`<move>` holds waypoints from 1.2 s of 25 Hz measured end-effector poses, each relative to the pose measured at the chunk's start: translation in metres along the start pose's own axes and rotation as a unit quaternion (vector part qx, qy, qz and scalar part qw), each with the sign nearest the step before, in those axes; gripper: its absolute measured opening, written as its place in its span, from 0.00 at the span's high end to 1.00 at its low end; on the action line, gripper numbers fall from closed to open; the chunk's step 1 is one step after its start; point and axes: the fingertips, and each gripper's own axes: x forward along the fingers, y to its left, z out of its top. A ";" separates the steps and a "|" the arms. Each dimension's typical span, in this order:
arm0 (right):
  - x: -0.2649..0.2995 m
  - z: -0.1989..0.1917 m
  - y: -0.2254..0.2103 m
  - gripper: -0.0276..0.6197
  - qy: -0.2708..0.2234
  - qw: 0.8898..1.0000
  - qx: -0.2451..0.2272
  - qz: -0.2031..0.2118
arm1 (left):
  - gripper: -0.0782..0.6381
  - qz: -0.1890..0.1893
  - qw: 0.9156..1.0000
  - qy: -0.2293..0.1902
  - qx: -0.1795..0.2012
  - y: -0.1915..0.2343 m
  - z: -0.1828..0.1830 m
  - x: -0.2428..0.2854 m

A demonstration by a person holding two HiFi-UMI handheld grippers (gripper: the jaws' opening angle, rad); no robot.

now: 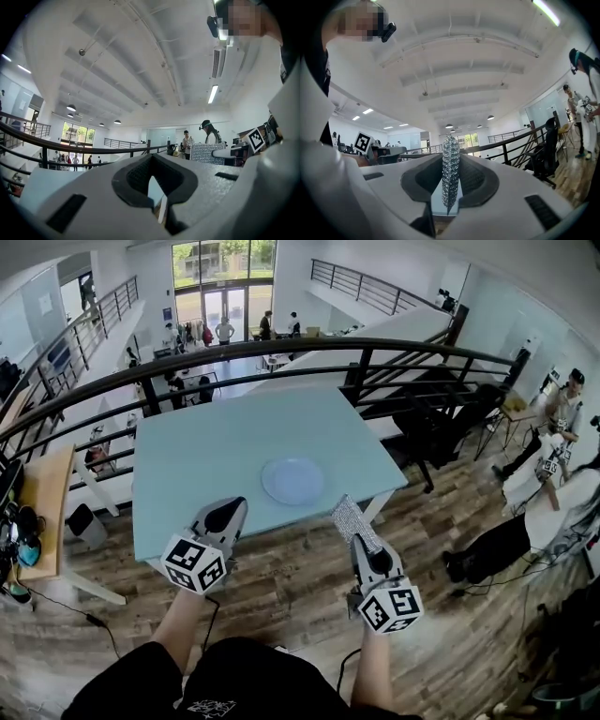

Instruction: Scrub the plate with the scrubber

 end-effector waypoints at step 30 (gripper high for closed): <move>0.071 -0.042 -0.041 0.83 0.029 0.999 0.022 0.012 | 0.88 -0.002 0.999 0.032 -0.025 0.050 -0.053 0.070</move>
